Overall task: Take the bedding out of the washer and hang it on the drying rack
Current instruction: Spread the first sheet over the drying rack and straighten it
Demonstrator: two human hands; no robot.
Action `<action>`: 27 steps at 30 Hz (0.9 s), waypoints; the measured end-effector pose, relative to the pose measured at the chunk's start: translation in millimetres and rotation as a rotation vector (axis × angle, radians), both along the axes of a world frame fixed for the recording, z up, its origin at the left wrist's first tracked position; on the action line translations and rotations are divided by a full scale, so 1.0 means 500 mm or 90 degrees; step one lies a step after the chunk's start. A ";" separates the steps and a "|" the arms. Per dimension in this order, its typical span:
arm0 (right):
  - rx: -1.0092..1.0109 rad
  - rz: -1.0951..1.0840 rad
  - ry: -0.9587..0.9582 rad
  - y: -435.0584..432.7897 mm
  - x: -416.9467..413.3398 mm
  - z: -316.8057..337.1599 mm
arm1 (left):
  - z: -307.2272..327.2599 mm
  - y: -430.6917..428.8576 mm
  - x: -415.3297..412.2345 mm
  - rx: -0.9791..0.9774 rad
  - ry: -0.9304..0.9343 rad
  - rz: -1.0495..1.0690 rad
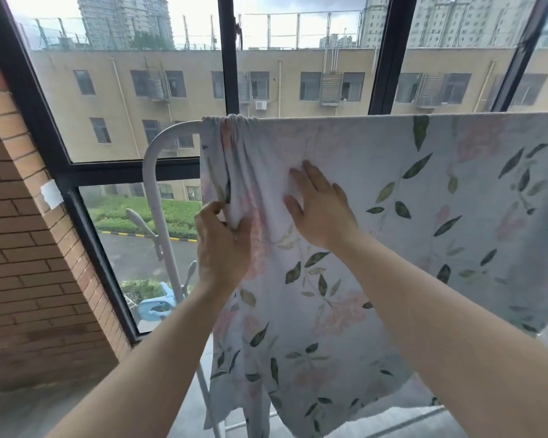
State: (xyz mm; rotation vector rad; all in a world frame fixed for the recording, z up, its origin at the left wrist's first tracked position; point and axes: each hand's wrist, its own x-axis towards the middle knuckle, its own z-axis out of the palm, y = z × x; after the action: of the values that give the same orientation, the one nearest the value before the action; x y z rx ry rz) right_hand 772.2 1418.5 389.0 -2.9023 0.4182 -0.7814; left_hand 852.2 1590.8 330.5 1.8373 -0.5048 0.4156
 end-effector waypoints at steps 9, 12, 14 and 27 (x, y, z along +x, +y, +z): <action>0.023 -0.013 -0.079 0.007 -0.026 -0.036 | 0.035 -0.001 0.028 -0.113 0.073 0.061; -0.018 0.046 -0.017 0.053 -0.044 -0.030 | 0.020 -0.001 0.063 -0.032 0.081 0.014; -0.062 0.080 0.085 0.095 -0.051 -0.037 | 0.009 0.005 0.069 0.013 0.052 0.007; 0.002 -0.024 0.170 0.165 0.055 -0.180 | -0.174 0.064 0.093 0.372 0.102 0.002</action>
State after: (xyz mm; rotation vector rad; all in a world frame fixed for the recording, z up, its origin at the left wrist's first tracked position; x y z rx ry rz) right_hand 799.6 1501.2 298.8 -3.0129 0.4988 -0.3954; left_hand 898.9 1622.7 243.6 2.4085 -0.5497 0.1213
